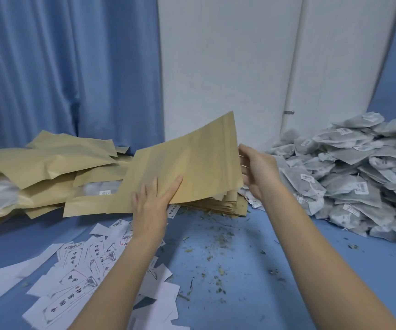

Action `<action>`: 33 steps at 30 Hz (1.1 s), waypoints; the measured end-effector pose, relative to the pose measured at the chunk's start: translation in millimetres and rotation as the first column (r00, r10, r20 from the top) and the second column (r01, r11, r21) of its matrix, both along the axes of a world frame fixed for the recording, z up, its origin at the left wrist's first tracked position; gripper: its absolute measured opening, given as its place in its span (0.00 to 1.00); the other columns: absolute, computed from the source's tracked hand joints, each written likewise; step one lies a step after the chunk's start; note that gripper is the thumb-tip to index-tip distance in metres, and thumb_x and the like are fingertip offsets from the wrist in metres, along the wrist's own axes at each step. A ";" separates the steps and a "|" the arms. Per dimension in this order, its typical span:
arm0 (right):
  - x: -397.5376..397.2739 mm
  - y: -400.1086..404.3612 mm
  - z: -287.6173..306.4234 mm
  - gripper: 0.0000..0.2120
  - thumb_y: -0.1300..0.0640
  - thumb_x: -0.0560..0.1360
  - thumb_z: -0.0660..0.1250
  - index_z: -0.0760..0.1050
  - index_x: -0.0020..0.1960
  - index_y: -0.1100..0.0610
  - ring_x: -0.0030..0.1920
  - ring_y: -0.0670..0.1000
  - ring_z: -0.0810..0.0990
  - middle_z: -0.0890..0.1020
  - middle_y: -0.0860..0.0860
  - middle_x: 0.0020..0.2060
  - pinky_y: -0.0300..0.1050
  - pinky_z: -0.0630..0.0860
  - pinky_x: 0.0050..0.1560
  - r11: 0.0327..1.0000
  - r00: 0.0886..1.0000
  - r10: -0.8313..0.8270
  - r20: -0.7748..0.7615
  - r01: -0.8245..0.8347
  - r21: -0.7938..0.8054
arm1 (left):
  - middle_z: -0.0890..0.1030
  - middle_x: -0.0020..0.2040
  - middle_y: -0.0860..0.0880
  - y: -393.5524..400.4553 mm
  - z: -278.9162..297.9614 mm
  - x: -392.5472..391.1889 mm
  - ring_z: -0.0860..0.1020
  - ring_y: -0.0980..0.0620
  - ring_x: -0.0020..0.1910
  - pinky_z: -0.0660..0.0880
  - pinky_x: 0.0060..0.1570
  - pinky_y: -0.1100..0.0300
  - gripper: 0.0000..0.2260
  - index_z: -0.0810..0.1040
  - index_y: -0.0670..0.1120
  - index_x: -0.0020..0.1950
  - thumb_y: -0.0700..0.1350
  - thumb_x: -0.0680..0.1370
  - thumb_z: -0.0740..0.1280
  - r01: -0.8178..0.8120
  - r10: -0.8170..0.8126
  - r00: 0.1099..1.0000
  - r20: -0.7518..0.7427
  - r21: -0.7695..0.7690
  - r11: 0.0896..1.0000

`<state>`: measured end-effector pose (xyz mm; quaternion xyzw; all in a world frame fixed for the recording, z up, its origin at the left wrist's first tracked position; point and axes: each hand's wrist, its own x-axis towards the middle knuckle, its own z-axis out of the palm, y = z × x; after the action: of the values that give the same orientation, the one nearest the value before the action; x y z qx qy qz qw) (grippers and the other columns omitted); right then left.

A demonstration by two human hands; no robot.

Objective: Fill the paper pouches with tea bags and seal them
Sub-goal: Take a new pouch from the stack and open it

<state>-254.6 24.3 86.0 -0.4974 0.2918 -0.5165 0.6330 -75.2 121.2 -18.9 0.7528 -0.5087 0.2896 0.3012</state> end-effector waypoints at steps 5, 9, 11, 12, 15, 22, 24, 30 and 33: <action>-6.8 -11.1 -6.5 0.04 0.60 0.74 0.68 0.78 0.41 0.60 0.26 0.46 0.80 0.83 0.50 0.29 0.35 0.73 0.24 1.000 0.997 -0.008 -0.074 0.008 -0.009 | 0.75 0.60 0.33 3.0 -6.0 -4.8 0.74 0.33 0.52 0.69 0.53 0.38 0.43 0.70 0.51 0.70 0.16 0.63 0.58 -0.040 0.045 0.996 0.081 -0.060 0.997; -5.5 -17.8 -13.1 0.01 0.64 0.73 0.68 0.77 0.43 0.63 0.34 0.49 0.82 0.83 0.54 0.37 0.41 0.80 0.34 0.995 0.999 0.048 -0.025 -0.045 0.092 | 0.62 0.72 0.41 -1.1 -8.3 1.2 0.63 0.39 0.67 0.61 0.65 0.45 0.44 0.51 0.59 0.76 0.23 0.70 0.58 -0.065 0.071 0.997 -0.021 0.235 0.970; -1.3 -17.1 -18.9 0.02 0.65 0.72 0.69 0.77 0.41 0.63 0.34 0.50 0.80 0.81 0.55 0.36 0.42 0.78 0.35 0.987 0.998 0.055 0.033 -0.060 0.150 | 0.57 0.74 0.43 -5.0 -9.0 3.4 0.59 0.43 0.69 0.61 0.66 0.49 0.42 0.46 0.61 0.76 0.29 0.73 0.60 0.074 -0.013 0.986 -0.165 0.371 0.925; 1.7 -15.7 -22.3 0.03 0.65 0.72 0.69 0.76 0.41 0.64 0.33 0.51 0.79 0.81 0.55 0.36 0.43 0.76 0.35 0.985 0.997 0.057 0.052 -0.064 0.158 | 0.56 0.74 0.43 -5.6 -6.5 2.5 0.58 0.44 0.70 0.63 0.66 0.50 0.41 0.46 0.61 0.76 0.32 0.74 0.62 0.196 -0.070 0.950 -0.305 0.406 0.892; 11.1 -9.6 -33.8 0.04 0.65 0.72 0.70 0.78 0.45 0.65 0.38 0.52 0.81 0.82 0.57 0.40 0.49 0.79 0.49 0.983 0.995 0.084 0.058 -0.093 0.157 | 0.69 0.64 0.52 -4.8 10.3 -11.8 0.70 0.62 0.62 0.73 0.53 0.65 0.38 0.53 0.51 0.76 0.34 0.71 0.66 0.511 -0.262 0.648 -0.715 0.154 0.846; 21.9 0.1 -48.8 0.07 0.65 0.69 0.72 0.81 0.46 0.67 0.36 0.51 0.82 0.84 0.56 0.37 0.41 0.80 0.37 0.987 0.985 0.158 -0.066 -0.156 0.044 | 0.75 0.59 0.48 -22.2 72.1 -46.4 0.77 0.46 0.56 0.80 0.48 0.51 0.29 0.71 0.46 0.65 0.60 0.70 0.71 0.198 -0.388 0.192 -0.901 -0.352 0.915; 22.8 2.3 -49.7 0.03 0.64 0.69 0.73 0.82 0.42 0.63 0.35 0.50 0.83 0.85 0.54 0.35 0.38 0.79 0.34 0.984 0.976 0.170 -0.137 -0.174 -0.024 | 0.76 0.58 0.49 -24.2 79.1 -55.8 0.79 0.46 0.52 0.81 0.45 0.51 0.31 0.72 0.45 0.64 0.61 0.68 0.72 0.170 -0.346 0.242 -0.906 -0.311 0.935; 21.7 5.4 -53.1 0.03 0.60 0.68 0.75 0.84 0.42 0.58 0.40 0.54 0.84 0.85 0.57 0.39 0.49 0.80 0.47 0.970 0.953 0.210 -0.219 -0.230 -0.072 | 0.82 0.52 0.43 -27.0 66.5 -60.8 0.82 0.42 0.47 0.81 0.39 0.51 0.16 0.78 0.42 0.56 0.51 0.75 0.70 0.125 -0.448 0.148 -0.882 -0.432 0.893; 23.8 8.1 -57.4 0.03 0.61 0.69 0.73 0.84 0.42 0.60 0.43 0.58 0.81 0.84 0.62 0.42 0.58 0.75 0.54 0.967 0.954 0.253 -0.163 -0.254 0.015 | 0.81 0.51 0.40 -26.9 62.3 -60.9 0.82 0.39 0.47 0.80 0.41 0.50 0.14 0.78 0.40 0.56 0.48 0.79 0.63 0.170 -0.469 0.142 -0.872 -0.445 0.879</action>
<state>-230.8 32.4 28.6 -0.5734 0.2750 -0.3896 0.6662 -136.0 94.3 43.4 0.5954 -0.3193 -0.2530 0.6925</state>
